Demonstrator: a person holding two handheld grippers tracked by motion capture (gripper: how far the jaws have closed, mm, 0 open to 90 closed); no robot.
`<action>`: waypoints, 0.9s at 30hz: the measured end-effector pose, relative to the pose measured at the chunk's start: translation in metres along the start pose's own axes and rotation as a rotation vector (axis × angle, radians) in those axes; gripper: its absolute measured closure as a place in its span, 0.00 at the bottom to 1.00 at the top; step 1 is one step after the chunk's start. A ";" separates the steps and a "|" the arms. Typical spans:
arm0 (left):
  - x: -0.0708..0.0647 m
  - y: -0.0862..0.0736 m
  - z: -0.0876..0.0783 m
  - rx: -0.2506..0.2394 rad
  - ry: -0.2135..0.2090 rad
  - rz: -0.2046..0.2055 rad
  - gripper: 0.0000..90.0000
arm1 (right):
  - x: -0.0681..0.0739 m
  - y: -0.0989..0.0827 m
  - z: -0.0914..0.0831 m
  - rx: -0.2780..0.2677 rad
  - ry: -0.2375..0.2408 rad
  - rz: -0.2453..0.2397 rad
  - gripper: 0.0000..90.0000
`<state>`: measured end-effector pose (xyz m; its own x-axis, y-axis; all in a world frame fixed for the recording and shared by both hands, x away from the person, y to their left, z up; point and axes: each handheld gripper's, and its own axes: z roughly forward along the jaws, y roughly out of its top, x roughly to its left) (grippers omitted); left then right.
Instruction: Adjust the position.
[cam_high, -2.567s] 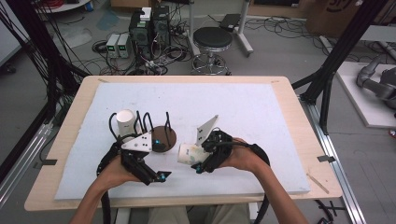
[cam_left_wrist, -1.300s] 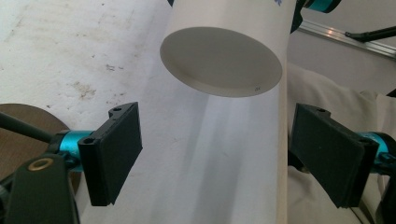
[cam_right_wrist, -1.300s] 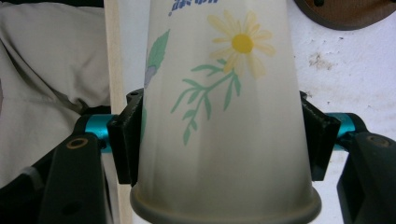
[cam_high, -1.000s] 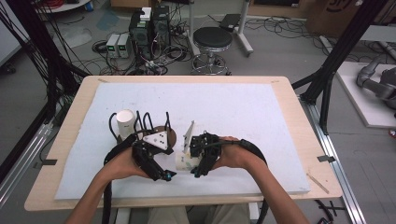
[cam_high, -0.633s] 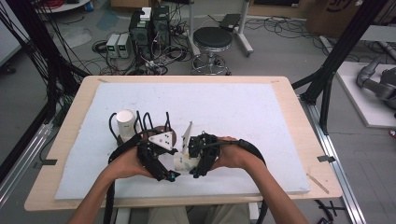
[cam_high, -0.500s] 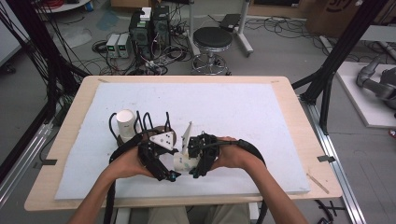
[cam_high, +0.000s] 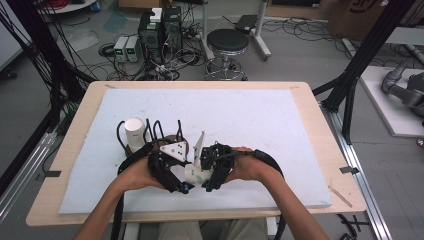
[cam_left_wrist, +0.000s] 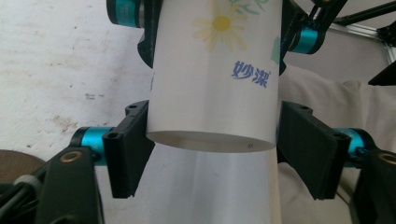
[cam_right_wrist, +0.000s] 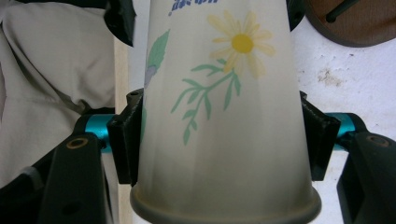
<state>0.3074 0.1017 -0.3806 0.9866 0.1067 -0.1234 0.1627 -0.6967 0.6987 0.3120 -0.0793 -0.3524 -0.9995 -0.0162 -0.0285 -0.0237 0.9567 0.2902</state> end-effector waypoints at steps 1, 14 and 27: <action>0.000 0.000 0.000 -0.002 -0.001 -0.001 0.33 | 0.000 0.000 0.000 -0.001 0.003 -0.002 0.35; 0.000 -0.002 0.000 -0.006 0.013 0.012 0.41 | 0.000 0.000 0.001 -0.004 0.010 -0.009 0.35; 0.000 -0.003 0.000 0.006 0.029 -0.001 0.41 | -0.003 -0.003 -0.002 -0.044 0.006 -0.001 0.21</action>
<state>0.3072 0.1039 -0.3824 0.9864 0.1276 -0.1037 0.1636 -0.7011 0.6940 0.3145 -0.0826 -0.3509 -0.9996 -0.0186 -0.0226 -0.0251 0.9429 0.3322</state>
